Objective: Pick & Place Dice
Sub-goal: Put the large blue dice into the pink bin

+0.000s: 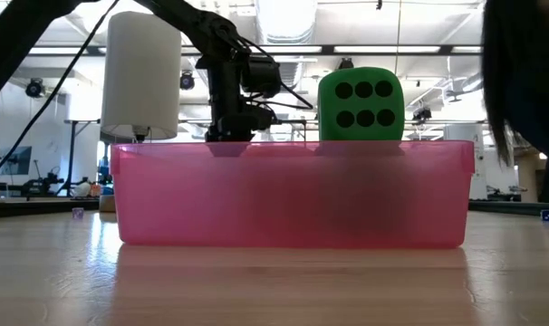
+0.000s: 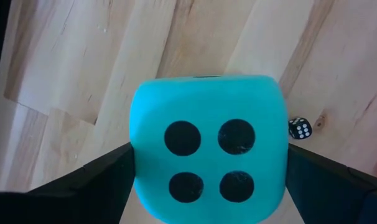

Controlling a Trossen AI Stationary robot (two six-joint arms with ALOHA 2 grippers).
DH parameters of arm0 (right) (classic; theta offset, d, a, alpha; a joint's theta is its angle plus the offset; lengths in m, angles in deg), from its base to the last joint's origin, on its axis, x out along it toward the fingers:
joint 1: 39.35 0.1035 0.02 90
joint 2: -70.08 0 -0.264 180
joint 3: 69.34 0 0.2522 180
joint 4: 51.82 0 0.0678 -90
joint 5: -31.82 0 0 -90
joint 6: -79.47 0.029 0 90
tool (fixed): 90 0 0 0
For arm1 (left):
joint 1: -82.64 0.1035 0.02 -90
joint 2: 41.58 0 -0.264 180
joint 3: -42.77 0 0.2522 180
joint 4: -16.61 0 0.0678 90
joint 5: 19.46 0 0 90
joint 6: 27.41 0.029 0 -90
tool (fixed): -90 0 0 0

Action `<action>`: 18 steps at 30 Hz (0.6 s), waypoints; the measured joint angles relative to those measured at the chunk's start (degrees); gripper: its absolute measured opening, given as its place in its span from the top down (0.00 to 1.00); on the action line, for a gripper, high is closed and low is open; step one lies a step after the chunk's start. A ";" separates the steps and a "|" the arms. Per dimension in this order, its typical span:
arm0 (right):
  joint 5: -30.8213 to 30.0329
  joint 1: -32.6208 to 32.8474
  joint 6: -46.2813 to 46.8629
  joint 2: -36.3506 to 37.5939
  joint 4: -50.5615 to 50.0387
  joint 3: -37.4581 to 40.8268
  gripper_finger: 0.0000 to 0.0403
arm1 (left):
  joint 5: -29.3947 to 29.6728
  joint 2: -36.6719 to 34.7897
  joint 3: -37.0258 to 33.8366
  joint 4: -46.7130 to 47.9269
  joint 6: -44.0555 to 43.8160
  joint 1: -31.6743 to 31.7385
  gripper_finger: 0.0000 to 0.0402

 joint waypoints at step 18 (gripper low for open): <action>0.00 0.00 -0.03 0.00 0.00 0.00 0.01 | 0.46 -7.98 3.00 6.07 1.98 -2.48 0.09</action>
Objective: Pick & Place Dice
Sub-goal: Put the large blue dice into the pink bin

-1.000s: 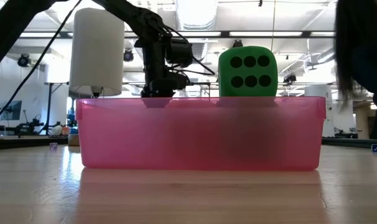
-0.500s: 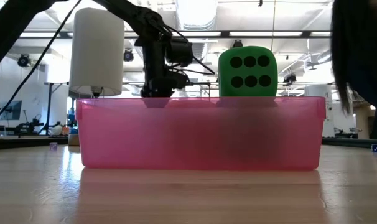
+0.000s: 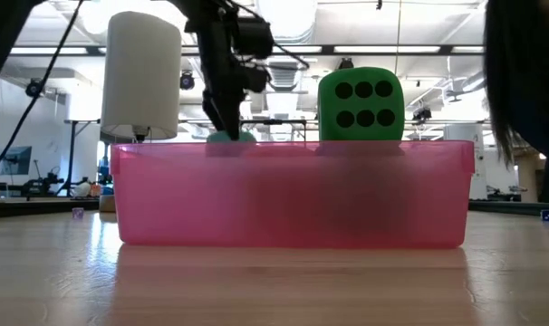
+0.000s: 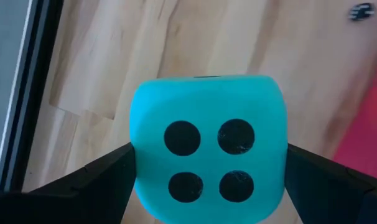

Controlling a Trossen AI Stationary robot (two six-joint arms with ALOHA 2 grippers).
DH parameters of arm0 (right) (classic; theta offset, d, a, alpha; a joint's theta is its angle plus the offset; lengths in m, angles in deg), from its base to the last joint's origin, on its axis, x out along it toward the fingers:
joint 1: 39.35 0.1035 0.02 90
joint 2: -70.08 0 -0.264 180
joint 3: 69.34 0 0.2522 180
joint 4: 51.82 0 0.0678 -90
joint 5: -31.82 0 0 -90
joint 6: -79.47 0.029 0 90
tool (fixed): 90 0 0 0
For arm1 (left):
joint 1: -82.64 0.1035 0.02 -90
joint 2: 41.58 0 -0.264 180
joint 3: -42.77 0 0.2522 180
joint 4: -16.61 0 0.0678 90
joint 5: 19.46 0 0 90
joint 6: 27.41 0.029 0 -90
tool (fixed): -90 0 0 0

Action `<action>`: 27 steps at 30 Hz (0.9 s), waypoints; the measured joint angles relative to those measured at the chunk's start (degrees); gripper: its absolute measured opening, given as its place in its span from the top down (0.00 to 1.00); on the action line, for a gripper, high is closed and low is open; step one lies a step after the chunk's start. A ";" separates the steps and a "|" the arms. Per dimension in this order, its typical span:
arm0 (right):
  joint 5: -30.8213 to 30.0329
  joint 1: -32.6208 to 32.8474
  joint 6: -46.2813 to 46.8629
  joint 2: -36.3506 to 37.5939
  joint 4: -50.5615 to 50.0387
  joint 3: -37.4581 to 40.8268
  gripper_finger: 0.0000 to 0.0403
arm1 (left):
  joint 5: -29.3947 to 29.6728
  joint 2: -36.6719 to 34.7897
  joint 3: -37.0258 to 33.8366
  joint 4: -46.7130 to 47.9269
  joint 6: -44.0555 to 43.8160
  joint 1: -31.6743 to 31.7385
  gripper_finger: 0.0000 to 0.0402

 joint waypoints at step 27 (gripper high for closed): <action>0.00 0.00 0.02 -0.01 0.02 0.00 0.01 | 0.15 -6.28 0.37 -4.47 -8.11 -23.59 0.08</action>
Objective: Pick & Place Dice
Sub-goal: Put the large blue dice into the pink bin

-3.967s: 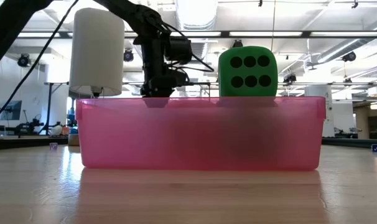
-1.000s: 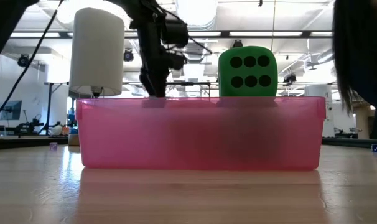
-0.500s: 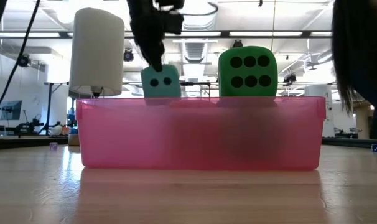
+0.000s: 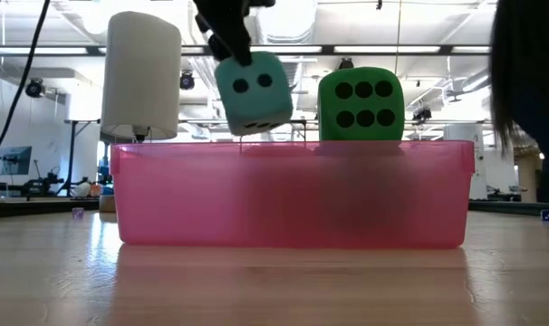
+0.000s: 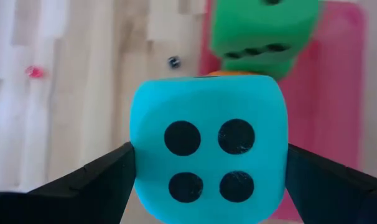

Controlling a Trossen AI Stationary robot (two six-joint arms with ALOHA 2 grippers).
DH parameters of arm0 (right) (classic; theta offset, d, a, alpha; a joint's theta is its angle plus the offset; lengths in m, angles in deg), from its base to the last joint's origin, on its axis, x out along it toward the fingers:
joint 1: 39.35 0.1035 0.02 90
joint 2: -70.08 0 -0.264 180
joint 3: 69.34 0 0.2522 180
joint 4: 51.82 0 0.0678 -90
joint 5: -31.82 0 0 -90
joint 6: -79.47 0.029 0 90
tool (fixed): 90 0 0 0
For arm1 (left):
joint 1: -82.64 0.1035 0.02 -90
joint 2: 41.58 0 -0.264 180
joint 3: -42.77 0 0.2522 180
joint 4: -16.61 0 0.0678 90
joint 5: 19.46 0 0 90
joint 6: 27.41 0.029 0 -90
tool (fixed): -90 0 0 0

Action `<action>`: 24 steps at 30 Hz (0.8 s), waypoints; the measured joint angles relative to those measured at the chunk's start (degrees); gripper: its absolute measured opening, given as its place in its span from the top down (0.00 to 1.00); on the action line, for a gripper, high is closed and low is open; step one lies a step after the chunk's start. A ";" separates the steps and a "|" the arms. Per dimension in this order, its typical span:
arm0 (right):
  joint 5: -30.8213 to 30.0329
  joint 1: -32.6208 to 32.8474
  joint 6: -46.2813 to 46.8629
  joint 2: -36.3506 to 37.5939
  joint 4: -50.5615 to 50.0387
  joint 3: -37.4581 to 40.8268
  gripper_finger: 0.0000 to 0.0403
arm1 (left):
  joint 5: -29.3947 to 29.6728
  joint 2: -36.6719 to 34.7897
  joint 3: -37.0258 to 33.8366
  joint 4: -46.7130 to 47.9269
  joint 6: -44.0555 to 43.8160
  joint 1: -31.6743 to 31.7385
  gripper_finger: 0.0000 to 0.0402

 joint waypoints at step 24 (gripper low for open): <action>0.00 0.00 0.00 0.00 -0.02 0.00 0.01 | -0.39 2.58 -0.02 -4.02 -2.31 -3.16 0.01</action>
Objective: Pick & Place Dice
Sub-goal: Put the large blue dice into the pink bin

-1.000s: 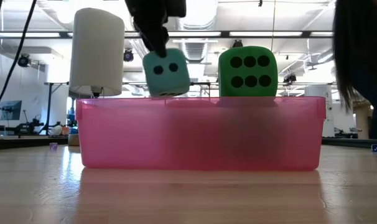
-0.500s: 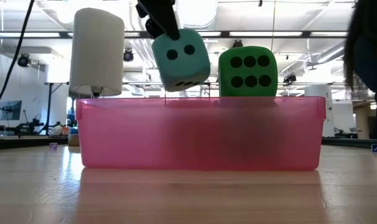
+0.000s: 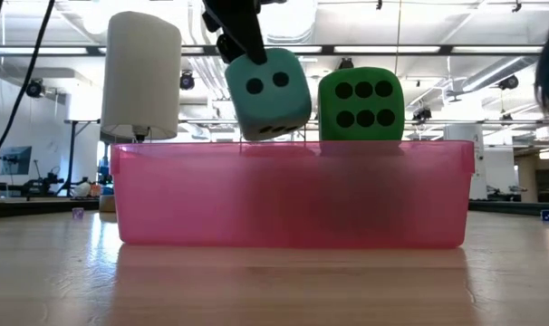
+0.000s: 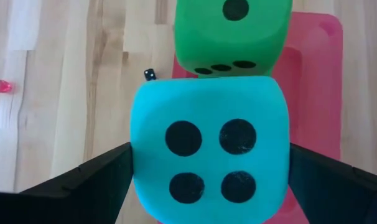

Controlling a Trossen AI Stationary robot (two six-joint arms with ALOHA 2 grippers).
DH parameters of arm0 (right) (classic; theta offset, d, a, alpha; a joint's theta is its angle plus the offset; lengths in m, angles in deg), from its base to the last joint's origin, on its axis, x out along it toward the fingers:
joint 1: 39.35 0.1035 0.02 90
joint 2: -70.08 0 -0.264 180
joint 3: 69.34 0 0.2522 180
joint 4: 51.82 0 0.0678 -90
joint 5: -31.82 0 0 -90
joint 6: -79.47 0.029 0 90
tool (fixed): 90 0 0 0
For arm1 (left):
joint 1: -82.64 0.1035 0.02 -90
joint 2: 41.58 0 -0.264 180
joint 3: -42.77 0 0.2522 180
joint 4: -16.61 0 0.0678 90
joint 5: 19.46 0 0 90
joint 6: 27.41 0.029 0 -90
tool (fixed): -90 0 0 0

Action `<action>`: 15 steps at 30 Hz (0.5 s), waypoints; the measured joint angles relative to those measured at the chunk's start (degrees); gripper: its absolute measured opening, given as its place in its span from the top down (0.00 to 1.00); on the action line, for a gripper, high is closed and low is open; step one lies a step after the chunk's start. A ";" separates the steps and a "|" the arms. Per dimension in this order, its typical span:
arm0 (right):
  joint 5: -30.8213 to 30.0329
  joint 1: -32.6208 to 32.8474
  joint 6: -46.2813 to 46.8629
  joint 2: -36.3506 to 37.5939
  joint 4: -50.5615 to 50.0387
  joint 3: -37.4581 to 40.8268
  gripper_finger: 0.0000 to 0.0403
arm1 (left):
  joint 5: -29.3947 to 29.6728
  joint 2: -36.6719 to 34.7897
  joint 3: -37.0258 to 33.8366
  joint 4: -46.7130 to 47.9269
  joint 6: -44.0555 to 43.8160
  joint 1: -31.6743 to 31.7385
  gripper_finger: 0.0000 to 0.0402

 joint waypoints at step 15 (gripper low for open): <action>0.02 0.00 -0.05 0.01 0.00 0.00 0.01 | -0.22 0.02 -0.15 -0.92 0.44 0.02 0.01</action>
